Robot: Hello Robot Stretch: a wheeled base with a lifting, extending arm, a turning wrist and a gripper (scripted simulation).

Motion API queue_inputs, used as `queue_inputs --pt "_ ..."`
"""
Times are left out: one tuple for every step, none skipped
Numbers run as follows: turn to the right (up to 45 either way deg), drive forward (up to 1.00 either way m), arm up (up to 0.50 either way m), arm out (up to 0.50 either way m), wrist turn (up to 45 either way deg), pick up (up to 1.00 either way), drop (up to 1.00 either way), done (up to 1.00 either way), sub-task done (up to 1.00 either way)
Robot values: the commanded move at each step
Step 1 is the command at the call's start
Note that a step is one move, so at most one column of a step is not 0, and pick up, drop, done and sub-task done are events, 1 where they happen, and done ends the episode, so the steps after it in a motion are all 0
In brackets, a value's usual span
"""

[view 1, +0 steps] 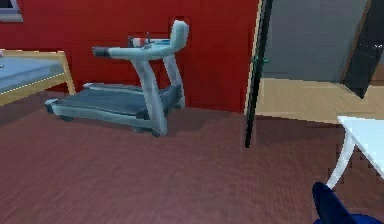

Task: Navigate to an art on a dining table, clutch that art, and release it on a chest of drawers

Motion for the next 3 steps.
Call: queue_inputs --pt "0.0 0.00 0.10 0.00 0.0 0.00 0.00 0.00 0.00" --pt "0.0 0.00 0.10 0.00 0.0 0.00 0.00 0.00 0.00" --pt "0.0 0.00 0.00 0.00 -45.0 0.00 0.00 0.00 0.00"
